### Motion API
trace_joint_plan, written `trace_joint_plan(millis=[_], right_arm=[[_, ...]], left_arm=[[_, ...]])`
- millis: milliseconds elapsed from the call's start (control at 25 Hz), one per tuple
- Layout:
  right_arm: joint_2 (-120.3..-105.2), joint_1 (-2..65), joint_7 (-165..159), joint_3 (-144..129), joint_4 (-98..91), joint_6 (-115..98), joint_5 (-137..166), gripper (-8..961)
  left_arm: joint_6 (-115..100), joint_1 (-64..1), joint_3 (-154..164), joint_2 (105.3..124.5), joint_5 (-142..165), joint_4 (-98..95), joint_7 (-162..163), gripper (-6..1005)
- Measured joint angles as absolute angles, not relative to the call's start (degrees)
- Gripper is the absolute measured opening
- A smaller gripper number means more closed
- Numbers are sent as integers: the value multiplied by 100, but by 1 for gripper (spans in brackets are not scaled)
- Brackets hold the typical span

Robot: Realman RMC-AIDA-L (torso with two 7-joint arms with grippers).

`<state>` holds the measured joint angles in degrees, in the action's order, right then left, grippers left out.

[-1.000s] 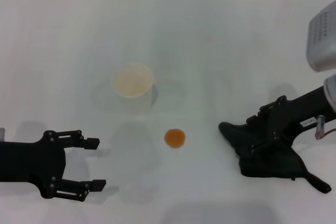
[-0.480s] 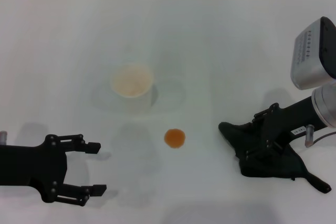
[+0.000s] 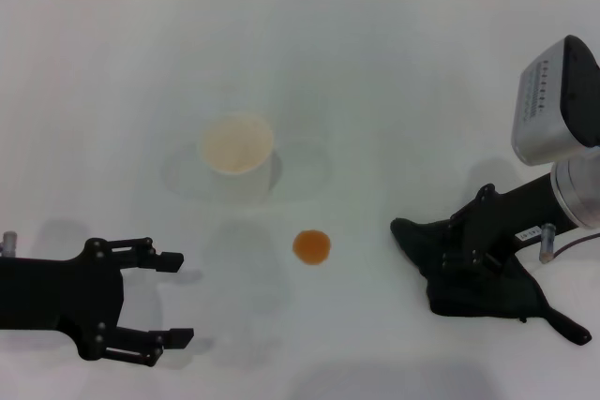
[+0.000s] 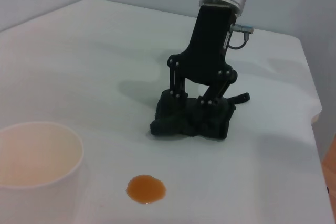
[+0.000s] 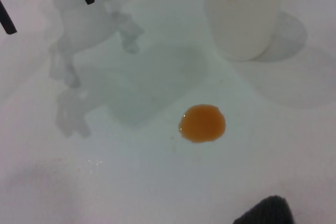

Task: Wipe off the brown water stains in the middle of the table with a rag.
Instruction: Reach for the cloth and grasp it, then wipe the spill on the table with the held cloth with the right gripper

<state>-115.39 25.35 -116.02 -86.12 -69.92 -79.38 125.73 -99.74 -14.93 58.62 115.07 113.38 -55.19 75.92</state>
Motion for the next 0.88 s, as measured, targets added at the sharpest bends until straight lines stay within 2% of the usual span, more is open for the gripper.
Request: trace_joint_plan(millis=[120, 440, 880], right_arm=[[-11539, 2536, -11567, -8628, -6987, -7931, 12575, 276], [-11539, 2621, -11542, -8851, -6923, -7718, 12585, 85], [-11588, 3356, -11533, -9324, -6550, -7115, 12388, 61]], left_arm=[[-9940, -1501, 5862, 11514, 11338, -5527, 7592, 878], [-9911, -1503, 5862, 11514, 11338, -5529, 7544, 878], [-9793, -1553, 5905, 11539, 11337, -5495, 7406, 878]])
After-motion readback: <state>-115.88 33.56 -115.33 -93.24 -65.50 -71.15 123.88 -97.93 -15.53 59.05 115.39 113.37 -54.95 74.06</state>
